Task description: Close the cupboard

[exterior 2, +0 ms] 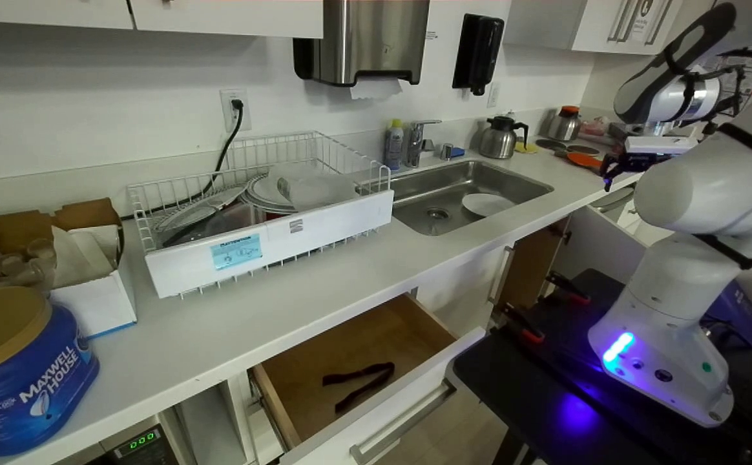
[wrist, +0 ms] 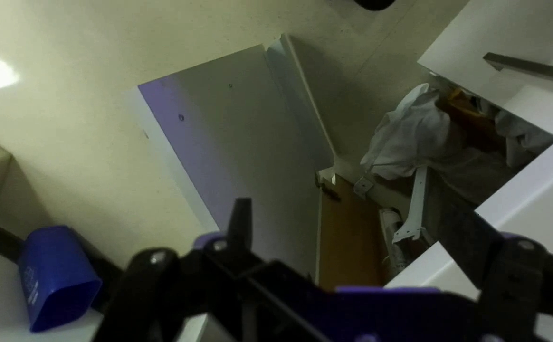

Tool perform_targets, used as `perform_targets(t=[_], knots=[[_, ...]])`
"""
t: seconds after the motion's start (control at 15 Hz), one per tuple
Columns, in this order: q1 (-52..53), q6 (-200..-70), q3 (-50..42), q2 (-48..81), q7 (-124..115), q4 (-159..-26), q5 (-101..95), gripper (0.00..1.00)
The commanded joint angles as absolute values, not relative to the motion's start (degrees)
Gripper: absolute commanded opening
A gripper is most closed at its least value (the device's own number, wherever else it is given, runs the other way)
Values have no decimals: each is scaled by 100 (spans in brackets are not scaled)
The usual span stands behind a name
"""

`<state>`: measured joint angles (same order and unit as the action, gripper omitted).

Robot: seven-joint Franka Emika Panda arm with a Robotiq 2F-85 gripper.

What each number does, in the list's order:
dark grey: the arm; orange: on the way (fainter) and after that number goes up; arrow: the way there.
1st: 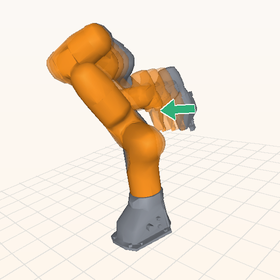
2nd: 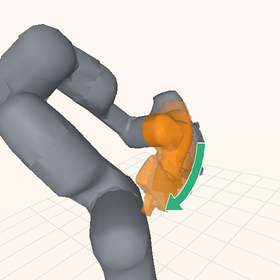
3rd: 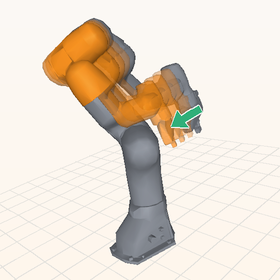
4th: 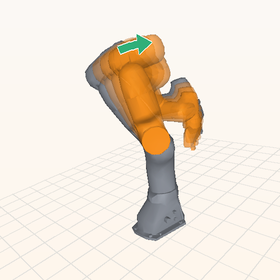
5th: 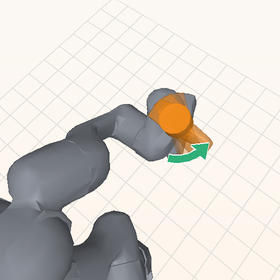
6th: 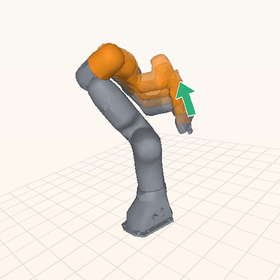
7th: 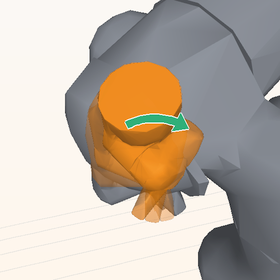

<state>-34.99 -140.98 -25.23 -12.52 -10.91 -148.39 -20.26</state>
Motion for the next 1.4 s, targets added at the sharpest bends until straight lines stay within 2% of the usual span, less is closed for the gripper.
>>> perform_targets(t=[0.0,0.53,0.67,0.93,1.07,1.33], knots=[[-3639,-14126,-2912,-689,-987,-14419,-1139,100],[-4035,-14571,-3596,868,-963,-13647,590,100],[-4030,-14202,-3403,378,-248,-13937,1050,100],[-4014,-14362,-3414,646,-401,-13825,931,100],[-3973,-15344,-3340,813,-799,-13879,1292,100],[-3975,-16497,-3423,1550,-1592,-13597,1440,100]])
